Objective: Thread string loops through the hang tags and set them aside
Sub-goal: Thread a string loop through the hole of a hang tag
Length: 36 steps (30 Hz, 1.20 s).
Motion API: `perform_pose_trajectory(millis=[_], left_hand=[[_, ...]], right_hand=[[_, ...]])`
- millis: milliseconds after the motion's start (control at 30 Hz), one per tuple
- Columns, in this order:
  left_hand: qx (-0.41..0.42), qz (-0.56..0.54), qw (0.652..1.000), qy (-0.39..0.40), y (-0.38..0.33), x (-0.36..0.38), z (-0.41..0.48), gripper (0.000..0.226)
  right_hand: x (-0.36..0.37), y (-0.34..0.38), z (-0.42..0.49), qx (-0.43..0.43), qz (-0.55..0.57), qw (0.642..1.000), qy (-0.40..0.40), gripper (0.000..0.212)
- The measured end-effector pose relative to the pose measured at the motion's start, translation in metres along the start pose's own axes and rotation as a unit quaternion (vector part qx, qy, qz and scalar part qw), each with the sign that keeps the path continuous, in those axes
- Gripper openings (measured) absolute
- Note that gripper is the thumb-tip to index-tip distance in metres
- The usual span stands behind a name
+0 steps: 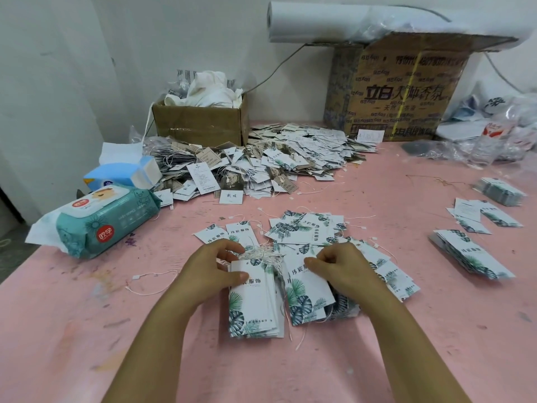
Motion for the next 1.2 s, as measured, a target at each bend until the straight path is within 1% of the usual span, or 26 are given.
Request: perform_pose_trajectory(millis=[100, 200, 300, 367, 433, 600, 700, 767, 833, 1000, 1200], left_hand=[[0.004, -0.02, 1.0, -0.007, -0.001, -0.001, 0.0, 0.035], [0.014, -0.032, 0.999, -0.012, -0.003, -0.002, 0.0, 0.035], [0.023, -0.056, 0.998, -0.006, -0.004, -0.004, -0.001, 0.035], [0.028, -0.082, 0.996, 0.007, -0.004, -0.004, -0.001, 0.036], [0.033, -0.102, 0.994, 0.014, -0.006, -0.004, -0.002, 0.035], [0.032, -0.168, 0.985, 0.026, -0.007, 0.001, -0.001, 0.03], [0.032, -0.201, 0.979, 0.034, -0.007, 0.005, 0.0, 0.025], [0.036, -0.212, 0.976, 0.039, -0.008, 0.009, -0.001, 0.023], [0.041, -0.221, 0.973, 0.045, -0.01, 0.014, -0.003, 0.022], [0.053, -0.221, 0.972, 0.063, -0.015, 0.027, -0.007, 0.022], [0.041, -0.259, 0.962, 0.077, -0.018, 0.038, -0.009, 0.023]], right_hand=[[0.0, 0.002, -0.001, 0.012, 0.027, 0.999, 0.013, 0.032], [0.0, 0.004, -0.002, 0.016, 0.052, 0.998, 0.029, 0.041], [0.0, 0.005, -0.003, 0.001, 0.024, 0.999, 0.039, 0.035], [-0.001, 0.003, -0.003, -0.008, -0.004, 1.0, 0.024, 0.037], [-0.001, 0.002, -0.003, -0.015, -0.005, 1.0, 0.002, 0.037], [-0.002, 0.002, 0.001, -0.007, 0.099, 0.992, -0.081, 0.028], [-0.004, 0.003, 0.0, 0.017, 0.192, 0.975, -0.109, 0.029], [-0.005, 0.005, -0.001, 0.033, 0.267, 0.958, -0.103, 0.032], [-0.003, 0.008, -0.002, 0.031, 0.3, 0.95, -0.082, 0.032], [0.005, 0.012, -0.001, 0.022, 0.304, 0.951, -0.043, 0.026], [0.014, 0.01, 0.001, 0.001, 0.281, 0.959, -0.029, 0.024]])
Point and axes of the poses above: each hand's wrist, its own z-axis towards the middle knuckle, its own x-axis out of the palm, y = z × x, the point moved 1 cm from there along z, towards the middle knuckle, and after that the axes turned 15 degrees about -x, right-handed, at the moved point
